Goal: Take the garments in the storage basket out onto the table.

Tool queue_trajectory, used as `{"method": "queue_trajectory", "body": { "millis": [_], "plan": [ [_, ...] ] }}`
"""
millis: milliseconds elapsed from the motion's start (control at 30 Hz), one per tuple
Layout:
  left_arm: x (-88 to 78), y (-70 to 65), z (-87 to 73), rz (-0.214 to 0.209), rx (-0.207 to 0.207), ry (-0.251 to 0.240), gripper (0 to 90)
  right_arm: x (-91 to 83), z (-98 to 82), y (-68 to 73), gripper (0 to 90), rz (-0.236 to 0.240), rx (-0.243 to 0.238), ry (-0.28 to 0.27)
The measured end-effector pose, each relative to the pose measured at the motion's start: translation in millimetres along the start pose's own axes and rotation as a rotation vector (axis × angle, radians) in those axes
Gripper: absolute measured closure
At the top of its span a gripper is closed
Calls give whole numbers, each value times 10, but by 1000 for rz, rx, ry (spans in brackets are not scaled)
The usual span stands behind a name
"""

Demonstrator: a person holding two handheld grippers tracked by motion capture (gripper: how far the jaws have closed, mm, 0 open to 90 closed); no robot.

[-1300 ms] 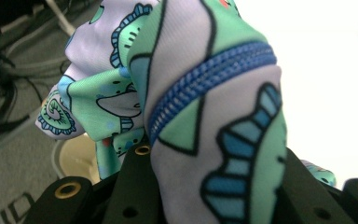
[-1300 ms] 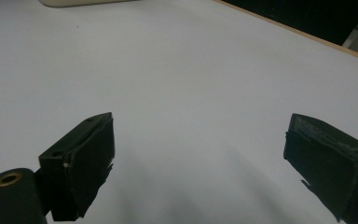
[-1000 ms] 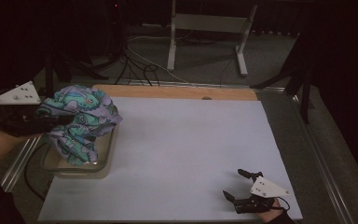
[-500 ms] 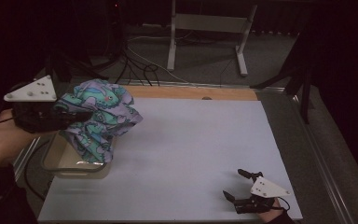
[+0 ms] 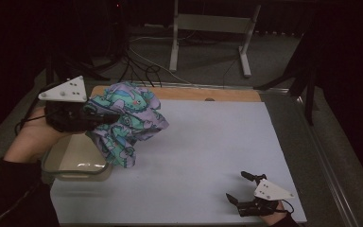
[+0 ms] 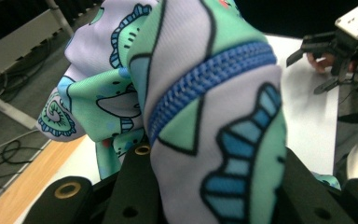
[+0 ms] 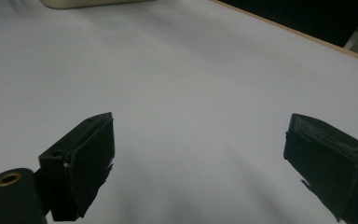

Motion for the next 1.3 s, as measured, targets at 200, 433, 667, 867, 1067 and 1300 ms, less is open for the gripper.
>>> {"method": "queue_trajectory", "body": {
  "millis": [200,433,667,867,1067,1300],
  "plan": [
    [198,-30,105,-32,22,-3,723,-6,1,1,89,-1,2,-1],
    [451,-82,261,-73,42,-25,722,-15,6,6,89,1,4,-8],
    [729,-140,425,-103,50,-56,722,-22,12,1,89,2,-2,-6],
    [966,-196,547,-112,52,-65,721,-37,31,8,89,5,-2,-17],
    [1153,-200,634,-88,36,-56,720,-37,32,8,89,6,0,-18],
    [1350,-195,735,-56,13,-51,720,-30,29,6,89,3,5,-20]
  ]
}}
Point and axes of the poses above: each handheld gripper's, and its own axes: x roughly forward along the jaws, z roughly out of its top, y roughly to its left, the point moved 5 cm from there along x, roughly forward along the jaws, and after that the axes turned 15 degrees about x, right-handed, at the moved point
